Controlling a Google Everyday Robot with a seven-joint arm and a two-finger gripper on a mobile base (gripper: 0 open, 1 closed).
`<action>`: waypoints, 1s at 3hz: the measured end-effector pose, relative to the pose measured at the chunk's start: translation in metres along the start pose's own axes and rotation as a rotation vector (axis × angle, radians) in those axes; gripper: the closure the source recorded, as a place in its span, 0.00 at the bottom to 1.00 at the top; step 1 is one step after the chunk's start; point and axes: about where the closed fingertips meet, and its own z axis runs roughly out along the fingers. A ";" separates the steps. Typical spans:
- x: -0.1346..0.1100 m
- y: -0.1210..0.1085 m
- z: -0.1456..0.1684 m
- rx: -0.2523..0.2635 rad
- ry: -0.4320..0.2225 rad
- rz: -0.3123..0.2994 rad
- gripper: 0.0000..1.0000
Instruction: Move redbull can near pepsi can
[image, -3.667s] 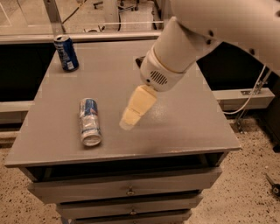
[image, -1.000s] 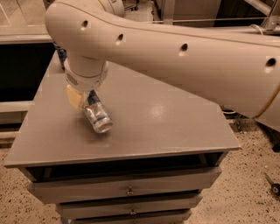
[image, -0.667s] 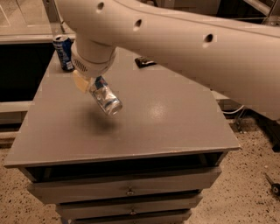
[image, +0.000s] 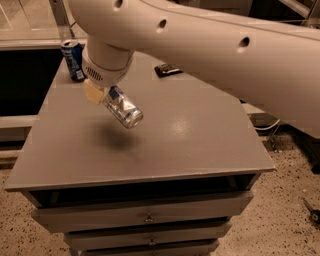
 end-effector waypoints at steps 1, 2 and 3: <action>-0.008 -0.006 0.005 0.005 -0.051 -0.016 1.00; -0.046 -0.034 0.025 0.015 -0.198 -0.078 1.00; -0.094 -0.064 0.043 0.023 -0.353 -0.144 1.00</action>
Offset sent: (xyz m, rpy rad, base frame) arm 0.1269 0.0614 0.0313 0.2662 -0.2919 0.2195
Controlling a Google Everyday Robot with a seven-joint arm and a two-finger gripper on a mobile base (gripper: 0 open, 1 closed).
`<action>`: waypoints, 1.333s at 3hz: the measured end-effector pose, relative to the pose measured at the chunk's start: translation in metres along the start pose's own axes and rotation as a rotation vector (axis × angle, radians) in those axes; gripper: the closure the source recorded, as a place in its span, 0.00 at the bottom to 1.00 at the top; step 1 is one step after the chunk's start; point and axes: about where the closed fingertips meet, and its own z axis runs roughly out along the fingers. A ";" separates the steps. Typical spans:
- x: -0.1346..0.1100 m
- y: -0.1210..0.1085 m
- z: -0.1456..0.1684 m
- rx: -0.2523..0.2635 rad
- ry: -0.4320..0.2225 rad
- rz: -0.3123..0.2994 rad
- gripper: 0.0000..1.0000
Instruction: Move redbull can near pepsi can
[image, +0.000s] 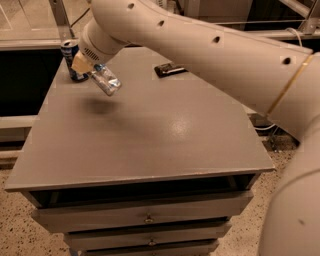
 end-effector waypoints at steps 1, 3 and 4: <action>-0.024 -0.029 0.025 0.001 -0.160 -0.026 1.00; -0.039 -0.069 0.045 0.027 -0.503 0.003 1.00; -0.037 -0.075 0.045 0.051 -0.611 -0.026 1.00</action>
Offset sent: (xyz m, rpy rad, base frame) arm 0.0997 0.0266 0.0388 0.4937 -0.3158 0.2048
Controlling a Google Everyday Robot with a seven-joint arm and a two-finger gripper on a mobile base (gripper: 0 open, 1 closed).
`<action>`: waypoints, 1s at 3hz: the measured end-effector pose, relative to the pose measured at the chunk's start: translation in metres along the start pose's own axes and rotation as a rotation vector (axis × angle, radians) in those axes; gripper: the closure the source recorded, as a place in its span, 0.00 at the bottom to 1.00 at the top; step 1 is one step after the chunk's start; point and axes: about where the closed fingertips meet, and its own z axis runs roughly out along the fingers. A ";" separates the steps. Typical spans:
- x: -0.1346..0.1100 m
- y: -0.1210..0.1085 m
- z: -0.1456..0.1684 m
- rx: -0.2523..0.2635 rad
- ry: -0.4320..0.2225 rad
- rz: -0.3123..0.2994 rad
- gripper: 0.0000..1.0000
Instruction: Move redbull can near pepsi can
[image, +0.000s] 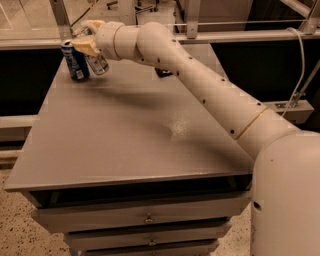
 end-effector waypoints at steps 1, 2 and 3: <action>0.004 -0.002 -0.003 0.014 -0.056 -0.019 1.00; 0.003 0.001 -0.002 0.021 -0.048 -0.037 0.84; 0.011 -0.002 -0.006 0.035 -0.012 -0.017 0.61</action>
Offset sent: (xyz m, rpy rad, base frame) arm 0.0079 -0.0202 -0.0104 -0.0067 -0.0174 -0.0568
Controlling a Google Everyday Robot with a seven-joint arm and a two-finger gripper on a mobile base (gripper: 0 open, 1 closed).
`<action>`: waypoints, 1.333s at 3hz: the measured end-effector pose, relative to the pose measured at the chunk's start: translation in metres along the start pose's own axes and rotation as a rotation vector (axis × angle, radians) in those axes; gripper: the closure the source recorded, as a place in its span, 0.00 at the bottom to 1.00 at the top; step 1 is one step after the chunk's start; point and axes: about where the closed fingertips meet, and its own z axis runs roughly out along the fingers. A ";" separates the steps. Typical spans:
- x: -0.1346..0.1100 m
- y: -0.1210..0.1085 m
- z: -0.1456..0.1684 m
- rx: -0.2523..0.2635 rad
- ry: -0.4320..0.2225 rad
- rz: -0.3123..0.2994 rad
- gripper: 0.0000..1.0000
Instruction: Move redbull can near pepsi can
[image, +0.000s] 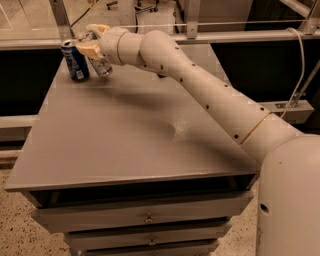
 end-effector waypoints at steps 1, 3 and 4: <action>0.008 0.000 -0.003 0.005 0.012 0.019 0.37; 0.018 0.002 -0.003 0.007 0.005 0.036 0.00; 0.016 0.001 -0.009 0.010 0.016 0.029 0.00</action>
Offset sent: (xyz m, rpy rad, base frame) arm 0.0056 -0.0109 -0.0202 0.0206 0.0402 -0.0151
